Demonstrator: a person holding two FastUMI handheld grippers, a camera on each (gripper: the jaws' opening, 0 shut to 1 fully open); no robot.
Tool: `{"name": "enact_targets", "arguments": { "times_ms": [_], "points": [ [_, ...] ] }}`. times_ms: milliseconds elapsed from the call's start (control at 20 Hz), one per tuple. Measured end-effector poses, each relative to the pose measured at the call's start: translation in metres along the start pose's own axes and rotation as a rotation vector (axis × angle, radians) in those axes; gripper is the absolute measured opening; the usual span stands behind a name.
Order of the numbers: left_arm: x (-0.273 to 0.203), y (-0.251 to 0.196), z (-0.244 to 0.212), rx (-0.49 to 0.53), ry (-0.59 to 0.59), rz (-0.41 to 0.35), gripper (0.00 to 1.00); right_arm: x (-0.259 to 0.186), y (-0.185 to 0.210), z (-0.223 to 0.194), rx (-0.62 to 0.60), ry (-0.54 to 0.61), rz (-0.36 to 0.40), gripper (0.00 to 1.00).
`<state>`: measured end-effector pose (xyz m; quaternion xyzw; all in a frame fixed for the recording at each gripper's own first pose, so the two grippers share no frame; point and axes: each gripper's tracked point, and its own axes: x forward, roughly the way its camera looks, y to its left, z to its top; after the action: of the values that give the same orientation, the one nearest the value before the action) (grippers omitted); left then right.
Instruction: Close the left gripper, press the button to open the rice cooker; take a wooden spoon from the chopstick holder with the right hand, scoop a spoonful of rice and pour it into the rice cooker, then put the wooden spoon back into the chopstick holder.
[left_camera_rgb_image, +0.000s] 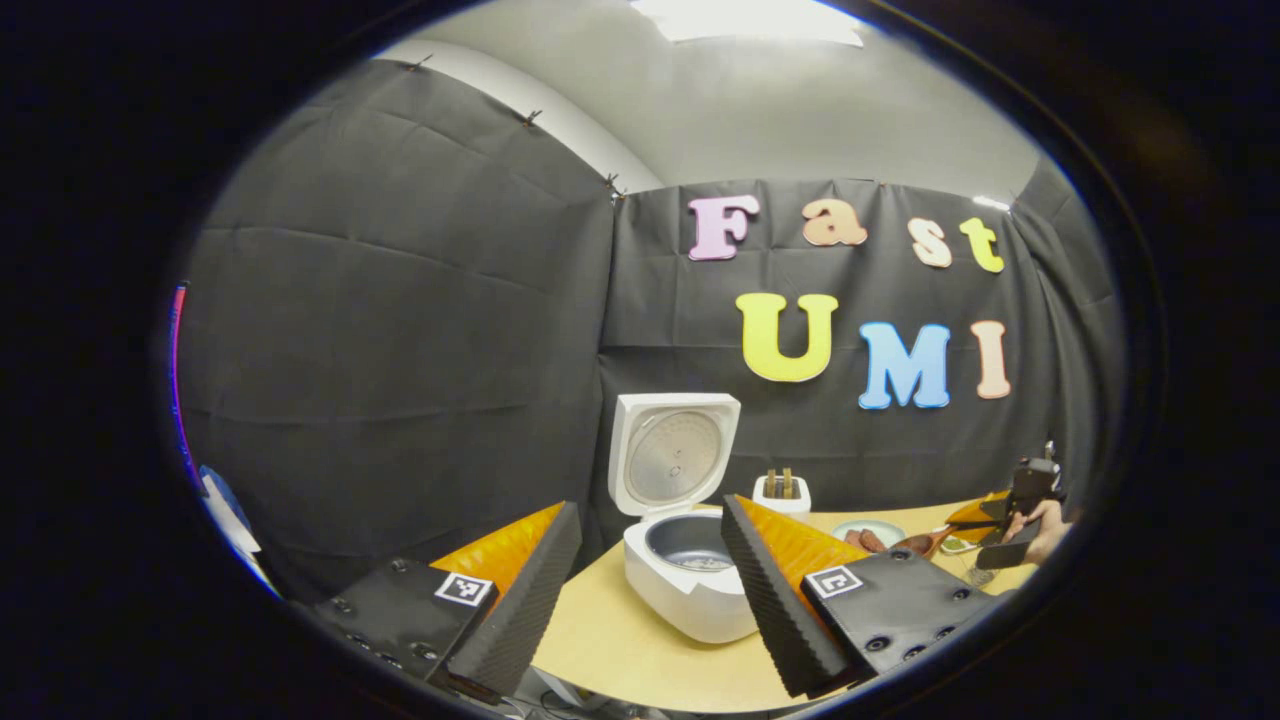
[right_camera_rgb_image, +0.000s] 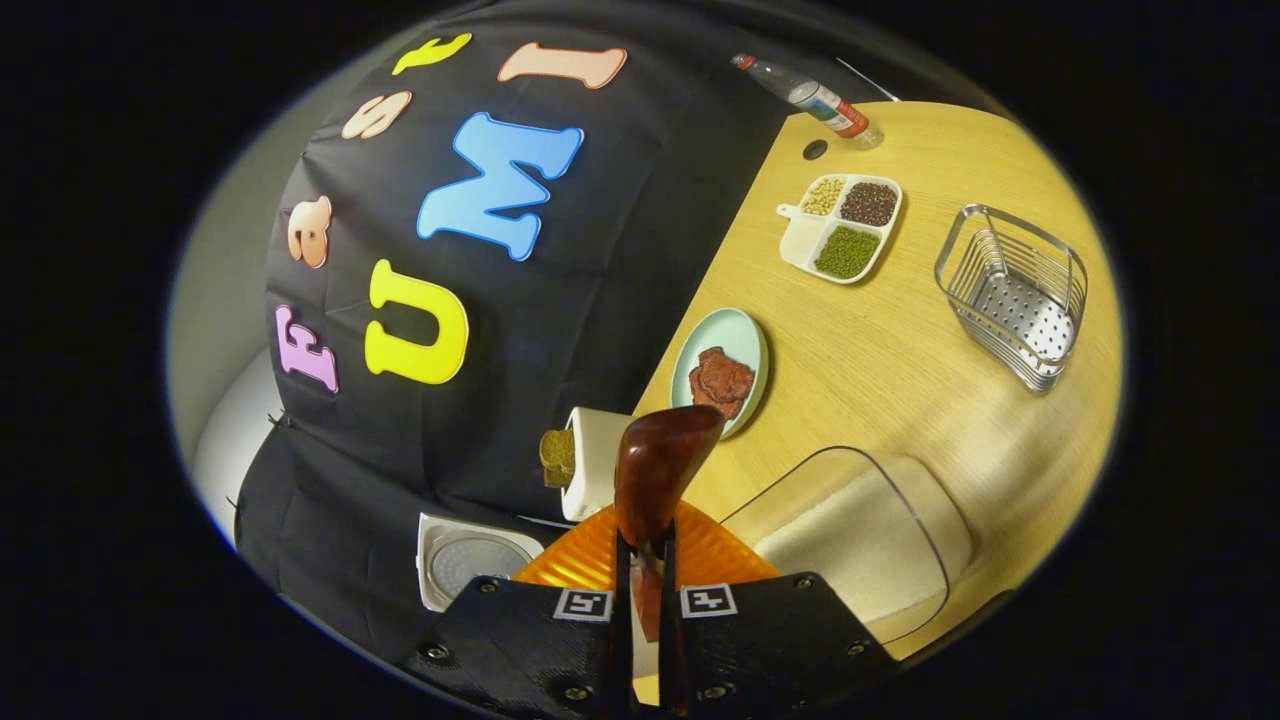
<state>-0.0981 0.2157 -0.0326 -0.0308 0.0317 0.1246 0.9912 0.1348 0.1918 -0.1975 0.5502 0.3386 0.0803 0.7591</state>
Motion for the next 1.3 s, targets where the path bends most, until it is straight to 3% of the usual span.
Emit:
{"name": "enact_targets", "arguments": {
  "times_ms": [350,650,850,1000,1100,1300],
  "points": [
    [-0.007,0.029,-0.006,-0.003,0.009,0.035,1.00,0.020,0.084,-0.034,-0.055,0.042,0.121,0.10],
    [-0.024,0.064,-0.011,0.005,0.015,0.095,1.00,0.050,0.138,-0.077,-0.142,0.075,0.181,0.10],
    [-0.039,0.089,-0.014,0.004,0.017,0.145,0.92,0.067,0.159,-0.107,-0.192,0.096,0.187,0.10],
    [-0.050,0.106,-0.020,0.006,0.027,0.179,0.92,0.083,0.172,-0.131,-0.271,0.108,0.191,0.10],
    [-0.058,0.117,-0.023,0.004,0.033,0.206,1.00,0.095,0.178,-0.149,-0.338,0.118,0.185,0.10],
    [-0.074,0.134,-0.024,0.006,0.035,0.260,0.98,0.124,0.184,-0.182,-0.459,0.126,0.161,0.10]
  ]
}}
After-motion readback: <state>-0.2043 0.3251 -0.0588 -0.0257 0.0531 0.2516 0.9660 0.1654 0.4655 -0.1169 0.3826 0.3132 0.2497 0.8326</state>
